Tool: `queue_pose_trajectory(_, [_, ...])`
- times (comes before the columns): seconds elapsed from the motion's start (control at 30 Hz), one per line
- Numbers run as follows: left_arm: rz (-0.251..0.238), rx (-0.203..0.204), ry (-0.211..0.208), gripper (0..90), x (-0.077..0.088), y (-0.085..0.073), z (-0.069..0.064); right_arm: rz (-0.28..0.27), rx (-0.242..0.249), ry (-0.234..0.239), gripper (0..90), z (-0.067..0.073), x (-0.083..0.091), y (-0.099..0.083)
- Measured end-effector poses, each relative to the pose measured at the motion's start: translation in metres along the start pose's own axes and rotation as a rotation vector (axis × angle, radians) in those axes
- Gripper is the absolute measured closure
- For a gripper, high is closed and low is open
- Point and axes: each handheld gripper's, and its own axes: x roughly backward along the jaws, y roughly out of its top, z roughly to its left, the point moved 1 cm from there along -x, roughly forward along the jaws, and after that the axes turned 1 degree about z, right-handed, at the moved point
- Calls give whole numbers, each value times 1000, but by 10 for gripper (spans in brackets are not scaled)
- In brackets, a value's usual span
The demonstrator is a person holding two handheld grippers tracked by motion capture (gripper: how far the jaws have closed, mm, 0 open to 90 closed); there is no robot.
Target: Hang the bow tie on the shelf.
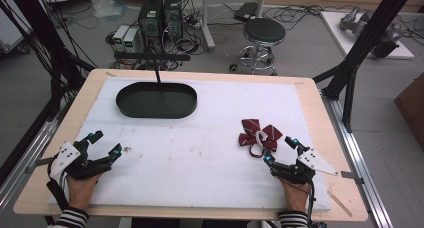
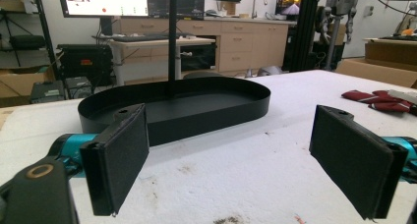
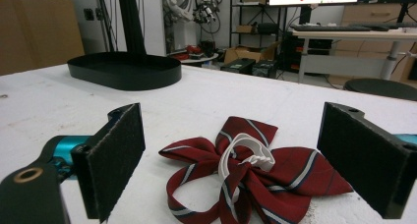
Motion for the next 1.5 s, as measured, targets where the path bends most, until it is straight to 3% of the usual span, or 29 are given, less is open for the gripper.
queue_pose_trajectory(0.47, [-2,-27,-3,154,0,0,-2,-13,12,-12,98,1,0,0])
queue_pose_trajectory(0.53, [-1,-28,-5,154,0,0,-2,-10,-5,-12,97,1,1,0])
queue_pose_trajectory(1.07, [-3,-22,-10,154,0,0,-2,-2,4,-24,98,1,0,0])
queue_pose_trajectory(1.13, [-5,-11,-16,155,0,0,-1,24,-27,-21,98,-3,-2,2])
queue_pose_trajectory(1.4, [2,-7,-16,155,0,0,0,108,-1,-26,98,-5,-6,18])
queue_pose_trajectory(1.5, [1,-8,-16,154,0,0,0,166,-6,-13,98,-5,-10,27])
